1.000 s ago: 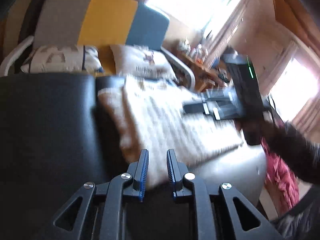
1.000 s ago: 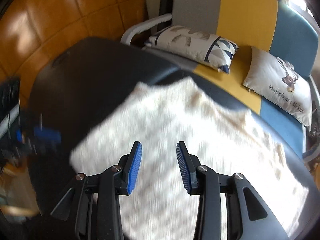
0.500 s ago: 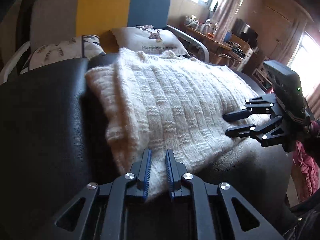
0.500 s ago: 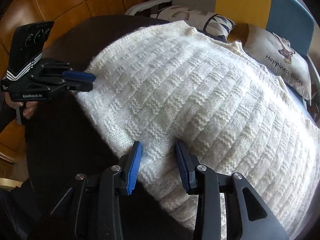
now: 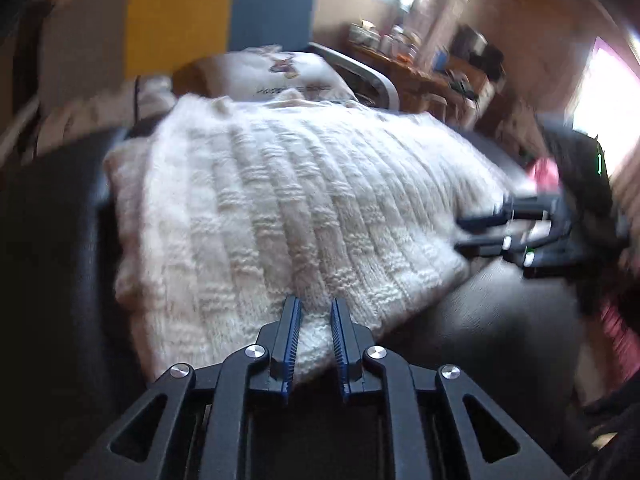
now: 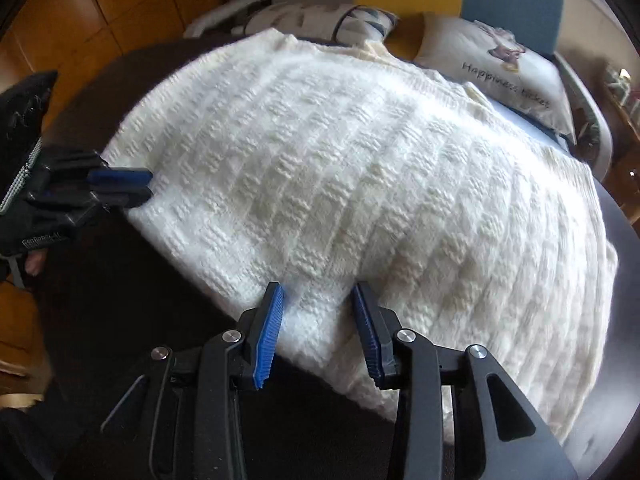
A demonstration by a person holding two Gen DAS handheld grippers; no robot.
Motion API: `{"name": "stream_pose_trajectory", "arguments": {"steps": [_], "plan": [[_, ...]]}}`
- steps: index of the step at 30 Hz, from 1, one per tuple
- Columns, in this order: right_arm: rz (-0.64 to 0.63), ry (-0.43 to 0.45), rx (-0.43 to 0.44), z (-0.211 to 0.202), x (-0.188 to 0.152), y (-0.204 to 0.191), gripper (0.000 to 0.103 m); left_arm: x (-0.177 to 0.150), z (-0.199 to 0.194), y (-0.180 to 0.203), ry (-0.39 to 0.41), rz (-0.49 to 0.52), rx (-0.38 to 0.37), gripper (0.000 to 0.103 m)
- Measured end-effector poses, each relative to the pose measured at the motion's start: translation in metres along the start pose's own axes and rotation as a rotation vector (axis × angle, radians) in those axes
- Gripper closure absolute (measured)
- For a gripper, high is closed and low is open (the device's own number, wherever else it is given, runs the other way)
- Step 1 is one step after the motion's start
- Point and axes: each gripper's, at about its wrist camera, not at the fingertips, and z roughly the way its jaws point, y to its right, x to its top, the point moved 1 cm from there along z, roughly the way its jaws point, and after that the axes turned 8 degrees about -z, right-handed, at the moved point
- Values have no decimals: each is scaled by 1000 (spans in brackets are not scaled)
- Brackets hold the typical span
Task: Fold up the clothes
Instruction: 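Open the left gripper and lift both grippers off the sweater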
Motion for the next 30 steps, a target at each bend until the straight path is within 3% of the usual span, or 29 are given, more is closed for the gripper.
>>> {"name": "stream_pose_trajectory", "arguments": {"steps": [3,7,8,9,13,15,18,21,25,28,30], "plan": [[21,8,-37,-1,-3,6,64,9,-22,-7,56,-97,16,87],[48,18,-87,-3,-7,14,63,36,-49,-5,177,-121,77,81],[55,21,-99,-3,-8,16,56,44,-48,-4,194,-120,116,80],[62,23,-112,-3,-8,18,50,50,-43,-7,188,-124,150,80],[89,34,-161,-5,-12,25,49,53,7,-29,55,-189,301,79],[103,39,-186,-6,-14,29,49,47,8,-23,115,-134,309,79],[106,65,-160,-9,-18,32,49,47,0,-19,125,-160,289,79],[147,79,-93,-18,-10,41,49,60,-21,-15,183,-199,192,79],[137,148,-117,-43,11,55,48,87,-30,-9,234,-169,163,79],[148,154,-131,-41,30,69,47,106,-11,-9,184,-131,212,79],[156,129,-153,-27,38,78,45,109,17,-20,99,-128,271,79]]}}
